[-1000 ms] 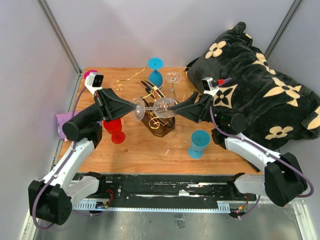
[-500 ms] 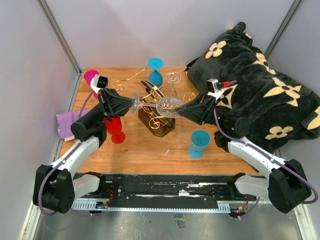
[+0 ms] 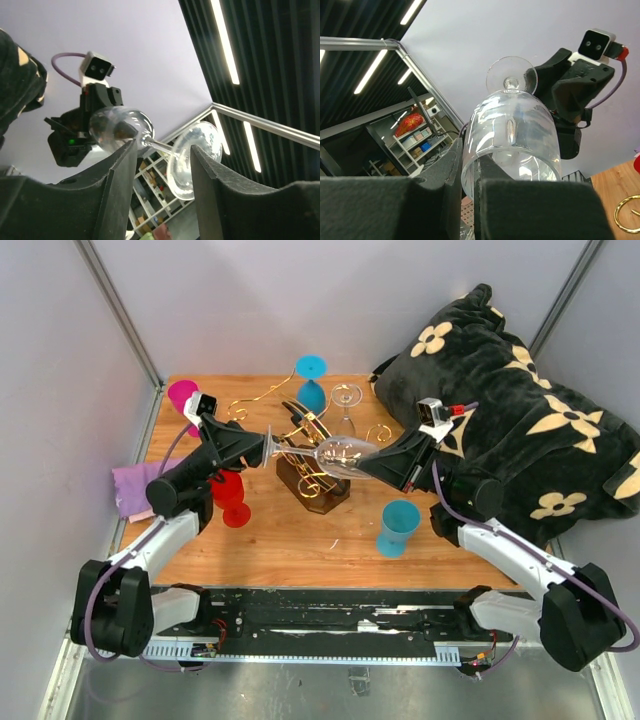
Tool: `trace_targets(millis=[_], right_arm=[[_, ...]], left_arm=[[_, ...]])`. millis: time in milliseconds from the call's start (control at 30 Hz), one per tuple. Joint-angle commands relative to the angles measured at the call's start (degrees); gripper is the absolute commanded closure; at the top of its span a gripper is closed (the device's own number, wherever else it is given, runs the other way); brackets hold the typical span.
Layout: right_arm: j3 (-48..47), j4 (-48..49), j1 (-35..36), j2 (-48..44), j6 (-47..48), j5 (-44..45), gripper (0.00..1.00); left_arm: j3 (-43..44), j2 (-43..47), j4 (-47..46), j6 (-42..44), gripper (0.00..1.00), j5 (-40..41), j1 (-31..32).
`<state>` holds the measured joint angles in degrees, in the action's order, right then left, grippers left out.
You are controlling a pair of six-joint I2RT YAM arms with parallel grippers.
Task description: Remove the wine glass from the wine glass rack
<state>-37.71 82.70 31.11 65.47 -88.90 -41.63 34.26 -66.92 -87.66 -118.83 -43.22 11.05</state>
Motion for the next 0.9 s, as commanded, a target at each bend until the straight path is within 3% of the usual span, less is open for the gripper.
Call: trace_targets(millis=[0,167,267,333,367,433,533,700,867], right_arm=[[-2.64,6.56,-0.61,-3.12,-0.53,-1.71,0.99],[-2.96,-1.10,-6.31,-8.66,-0.63,-6.22,0.99],[-6.68,-18.51,-7.44,-13.76,9.43,-12.27,0.99],[-13.76,-43.34,-7.47,-18.52,24.45,-14.63,0.99],[-19.66,-60.24,-7.47,-20.38,36.13,-13.93,0.99],[-33.22,-94.21,-7.41,-20.86,56.71,-7.24,0.99],[-48.68,-126.21,-7.47,-16.48,71.59,6.57,0.99],[-58.74,-146.01,-7.47,-7.87,81.36,22.34,0.99],[-55.97,-149.22,-7.47,-2.20,85.04,30.96,0.99]], left_arm=[[1.08,0.28,-11.23,-2.01,0.42,-3.45,-1.79],[1.02,1.61,-11.09,-2.95,0.33,-5.14,-5.10],[2.01,1.51,-11.13,-4.39,0.34,-5.89,-7.79],[3.29,1.55,-11.02,-5.42,0.35,-6.40,-9.65],[4.18,1.67,-10.67,-5.56,0.36,-6.94,-10.40],[6.18,2.12,-8.64,-4.67,0.37,-7.74,-11.02],[9.25,3.95,1.18,2.12,0.37,-9.97,-11.13],[11.42,7.76,16.79,13.33,0.37,-11.79,-11.14],[15.89,10.16,34.81,25.95,0.37,-15.38,-11.39]])
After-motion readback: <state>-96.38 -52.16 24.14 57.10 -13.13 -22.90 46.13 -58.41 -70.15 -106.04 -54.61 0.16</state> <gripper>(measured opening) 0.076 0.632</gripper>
